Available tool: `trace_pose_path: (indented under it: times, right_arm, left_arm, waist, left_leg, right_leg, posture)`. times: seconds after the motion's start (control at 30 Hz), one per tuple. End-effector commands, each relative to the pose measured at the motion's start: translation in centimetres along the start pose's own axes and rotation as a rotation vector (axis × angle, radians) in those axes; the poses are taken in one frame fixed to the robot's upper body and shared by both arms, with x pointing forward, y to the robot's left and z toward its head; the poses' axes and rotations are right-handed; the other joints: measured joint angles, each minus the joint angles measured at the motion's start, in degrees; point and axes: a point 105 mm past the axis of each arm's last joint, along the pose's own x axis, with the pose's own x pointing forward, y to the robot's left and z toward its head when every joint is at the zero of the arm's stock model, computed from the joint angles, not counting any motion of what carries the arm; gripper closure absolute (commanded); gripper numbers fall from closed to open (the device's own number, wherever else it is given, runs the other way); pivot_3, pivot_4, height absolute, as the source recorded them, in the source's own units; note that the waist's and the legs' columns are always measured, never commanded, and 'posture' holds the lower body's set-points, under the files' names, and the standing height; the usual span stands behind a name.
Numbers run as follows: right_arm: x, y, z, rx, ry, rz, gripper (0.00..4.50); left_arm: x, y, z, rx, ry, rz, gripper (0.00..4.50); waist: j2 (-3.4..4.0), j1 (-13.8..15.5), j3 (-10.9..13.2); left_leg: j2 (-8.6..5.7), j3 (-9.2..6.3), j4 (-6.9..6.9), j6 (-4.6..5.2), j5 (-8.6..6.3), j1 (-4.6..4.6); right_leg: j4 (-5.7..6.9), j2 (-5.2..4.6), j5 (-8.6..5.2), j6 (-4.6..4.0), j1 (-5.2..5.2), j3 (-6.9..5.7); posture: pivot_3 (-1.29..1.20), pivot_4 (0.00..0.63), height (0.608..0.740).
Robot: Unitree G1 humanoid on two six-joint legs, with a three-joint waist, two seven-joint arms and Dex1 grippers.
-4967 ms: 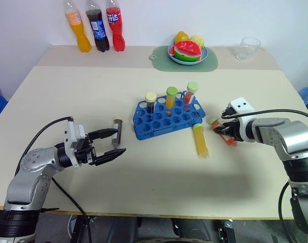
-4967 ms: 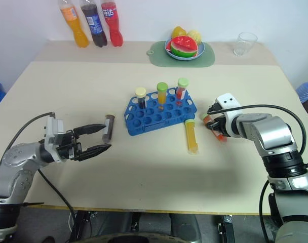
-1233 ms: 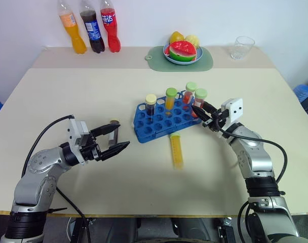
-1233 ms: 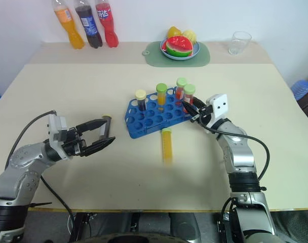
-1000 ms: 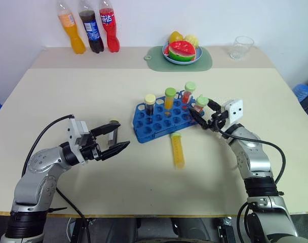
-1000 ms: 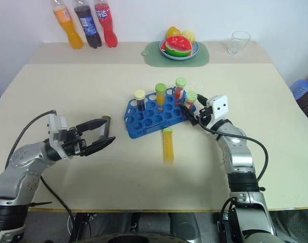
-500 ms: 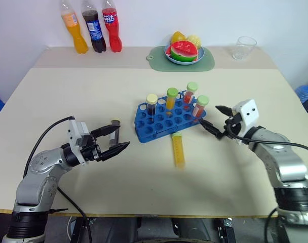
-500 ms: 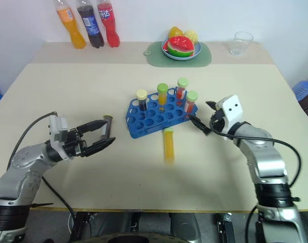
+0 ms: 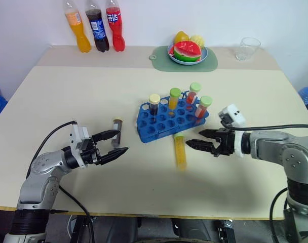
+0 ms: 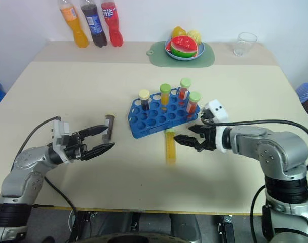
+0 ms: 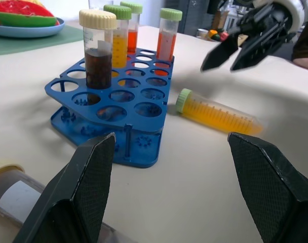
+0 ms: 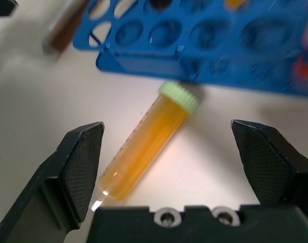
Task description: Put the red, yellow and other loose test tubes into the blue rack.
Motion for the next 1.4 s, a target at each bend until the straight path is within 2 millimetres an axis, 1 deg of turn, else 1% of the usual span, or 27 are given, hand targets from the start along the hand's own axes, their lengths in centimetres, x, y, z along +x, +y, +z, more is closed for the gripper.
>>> trace_pose_path:
  times: [0.03,0.17,0.27,0.37,0.57,0.63,0.8,0.9,0.97,1.0,1.07,1.13,1.27,1.4]
  right_arm:
    - [0.1,0.2,0.6,-0.012,-0.012,-0.032,0.09]
    - [1.7,0.3,0.7,0.023,0.007,-0.073,0.09]
    - [2.1,0.7,1.1,0.05,-0.001,-0.063,0.09]
    - [2.4,0.7,0.8,0.062,0.015,-0.07,0.09]
    - [3.5,0.0,-1.0,0.033,0.098,-0.151,0.09]
    - [3.5,-0.5,-1.4,0.012,0.118,-0.178,0.09]
    - [4.9,-0.4,-2.4,-0.016,0.155,-0.19,0.09]
    - [5.3,-0.7,-2.9,-0.067,0.173,-0.208,0.87]
    - [5.4,-0.8,-2.9,-0.1,0.179,-0.213,1.77]
    - [5.4,-0.8,-2.9,-0.117,0.18,-0.215,2.29]
    - [5.3,-1.1,-2.9,-0.159,0.187,-0.22,2.99]
    - [4.9,-1.5,-2.9,-0.205,0.191,-0.234,3.54]
    - [3.8,-2.3,-2.7,-0.286,0.198,-0.261,3.54]
    - [2.1,-2.9,-2.4,-0.378,0.195,-0.265,3.54]
  left_arm:
    - [-0.1,-0.4,0.8,0.046,-0.003,-0.003,0.84]
    - [-0.1,-0.6,1.1,0.044,-0.001,-0.002,0.84]
    - [0.2,-0.7,1.4,0.043,0.001,-0.004,0.84]
    - [0.6,-0.9,1.5,0.037,0.001,-0.012,0.84]
    - [1.1,-1.0,1.6,0.027,-0.003,-0.024,0.84]
    - [1.3,-1.2,1.6,0.026,-0.004,-0.026,0.84]
    - [0.9,-1.1,1.4,0.019,-0.001,-0.02,0.84]
    - [0.7,-1.1,1.3,0.017,0.001,-0.014,0.84]
    - [0.6,-1.1,1.3,0.017,0.001,-0.01,0.84]
    - [0.5,-1.1,1.2,0.016,0.002,-0.009,0.84]
    - [0.5,-1.1,1.1,0.015,0.003,-0.006,0.84]
    - [0.4,-1.1,1.0,0.014,0.003,-0.004,0.84]
    - [0.4,-0.9,0.9,0.012,0.002,-0.002,0.84]
    - [0.5,-0.8,0.8,0.011,-0.002,-0.006,0.84]
  waist:
    - [0.0,0.0,0.0]
    - [0.0,-0.3,0.0]
    - [0.01,-0.2,0.0]
    - [0.01,-0.1,0.0]
    - [0.01,-0.2,0.0]
    - [0.0,-0.4,0.0]
    - [-0.16,-0.5,-0.1]
    - [-0.22,-0.7,-0.2]
    - [-0.26,-0.5,-0.2]
    - [-0.31,-0.5,-0.2]
    - [-0.48,-0.4,-0.4]
    - [-0.52,-0.3,-0.4]
    - [-0.59,0.2,-0.5]
    - [-0.58,0.7,-0.4]
  left_leg:
    - [0.0,0.0,0.0,0.0,0.0,0.0]
    - [0.01,0.02,0.01,0.0,0.0,0.01]
    - [0.01,0.0,-0.01,0.0,0.0,0.01]
    - [0.0,0.0,-0.01,0.0,0.0,-0.01]
    - [-0.03,0.0,-0.01,0.0,0.0,-0.02]
    - [-0.03,0.02,-0.02,0.0,0.0,0.0]
    - [-0.03,0.03,0.01,0.0,0.0,0.11]
    - [0.0,0.03,0.06,0.0,0.01,0.17]
    - [0.01,0.02,0.05,0.0,0.0,0.16]
    - [0.01,0.01,0.06,0.0,0.01,0.16]
    - [0.02,0.01,0.08,0.0,0.01,0.18]
    - [0.01,0.01,0.16,0.0,0.0,0.18]
    - [0.0,-0.04,0.17,0.0,0.0,0.13]
    - [-0.08,-0.05,0.1,0.08,-0.04,0.02]
  right_leg:
    - [0.0,0.0,0.0,0.0,0.0,0.0]
    - [0.01,0.01,0.0,0.0,-0.02,0.0]
    - [0.07,0.04,0.0,0.0,-0.07,0.0]
    - [0.07,0.02,0.01,0.01,-0.07,0.0]
    - [0.06,0.02,0.01,0.01,-0.07,-0.01]
    - [0.07,0.04,0.01,0.01,-0.07,-0.01]
    - [0.06,0.07,-0.06,-0.1,0.03,-0.01]
    - [0.06,0.09,-0.08,-0.15,0.09,-0.01]
    - [0.05,0.08,-0.09,-0.16,0.09,-0.01]
    - [0.03,0.08,-0.09,-0.15,0.11,-0.01]
    - [-0.04,0.04,-0.09,-0.15,0.18,-0.01]
    - [-0.18,-0.01,-0.1,-0.19,0.27,-0.01]
    - [-0.52,-0.05,-0.07,-0.22,0.43,-0.05]
    - [-0.7,-0.15,-0.08,-0.21,0.4,-0.1]
  posture:
    - [0.0,0.15,0.74]
    - [0.0,0.15,0.74]
    - [0.0,0.15,0.74]
    - [0.0,0.15,0.74]
    - [0.0,0.15,0.74]
    - [0.0,0.15,0.74]
    - [0.0,0.15,0.74]
    - [0.0,0.15,0.74]
    - [0.0,0.15,0.74]
    - [0.0,0.15,0.74]
    - [0.0,0.15,0.74]
    - [0.0,0.15,0.74]
    - [0.0,0.15,0.74]
    - [0.0,0.15,0.74]
